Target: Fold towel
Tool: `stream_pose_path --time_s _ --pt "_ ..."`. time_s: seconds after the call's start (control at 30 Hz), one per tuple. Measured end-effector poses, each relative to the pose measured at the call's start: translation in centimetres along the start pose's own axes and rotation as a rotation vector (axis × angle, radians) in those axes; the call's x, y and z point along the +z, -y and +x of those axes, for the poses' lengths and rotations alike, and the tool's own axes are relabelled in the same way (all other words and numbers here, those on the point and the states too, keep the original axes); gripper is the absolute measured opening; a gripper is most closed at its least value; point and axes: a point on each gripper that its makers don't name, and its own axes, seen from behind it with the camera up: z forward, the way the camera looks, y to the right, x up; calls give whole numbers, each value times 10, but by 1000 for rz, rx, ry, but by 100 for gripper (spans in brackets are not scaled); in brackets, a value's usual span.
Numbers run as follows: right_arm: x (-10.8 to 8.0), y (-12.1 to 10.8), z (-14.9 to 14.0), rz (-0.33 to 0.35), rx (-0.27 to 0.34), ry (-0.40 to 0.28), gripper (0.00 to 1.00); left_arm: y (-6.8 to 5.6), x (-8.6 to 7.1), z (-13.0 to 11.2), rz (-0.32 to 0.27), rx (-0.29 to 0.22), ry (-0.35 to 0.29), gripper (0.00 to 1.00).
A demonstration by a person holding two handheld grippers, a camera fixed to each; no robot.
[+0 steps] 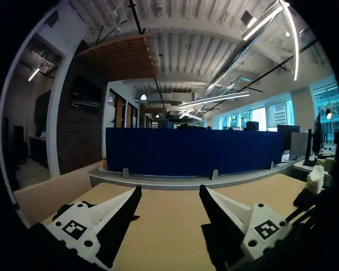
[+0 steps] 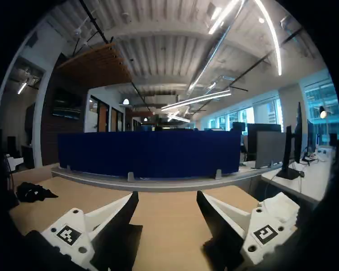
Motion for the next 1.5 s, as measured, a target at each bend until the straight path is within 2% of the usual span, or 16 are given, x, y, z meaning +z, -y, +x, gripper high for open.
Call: stream_pose_path --time_s 0.1,0.3,0.4,0.57,0.77,0.9,1.0,1.2,1.5 --pt "-3 3 21 4 -2 8 100 1 -2 5 -3 0 14 95" --pt "-2 8 46 28 -9 33 100 -11 -3 10 -50 8 63 95" --pt "1 10 52 49 -18 48 100 -18 -3 9 -80 18 93 95" --pt "5 17 55 99 -30 99 100 -30 -2 5 -143 67 138 95" --pt "3 34 41 191 -72 214 100 -46 -5 -9 -236 120 215 95" --pt "-5 53 26 282 -120 313 100 -59 -8 -21 -315 144 274 95" --pt "-11 65 16 343 -161 360 100 -68 -12 -30 -360 172 306 95" --pt "-19 83 1 430 -201 431 100 -82 -18 -51 -422 197 363 95" --pt "-25 93 -21 479 -245 479 99 -99 -26 -75 -479 219 417 94"
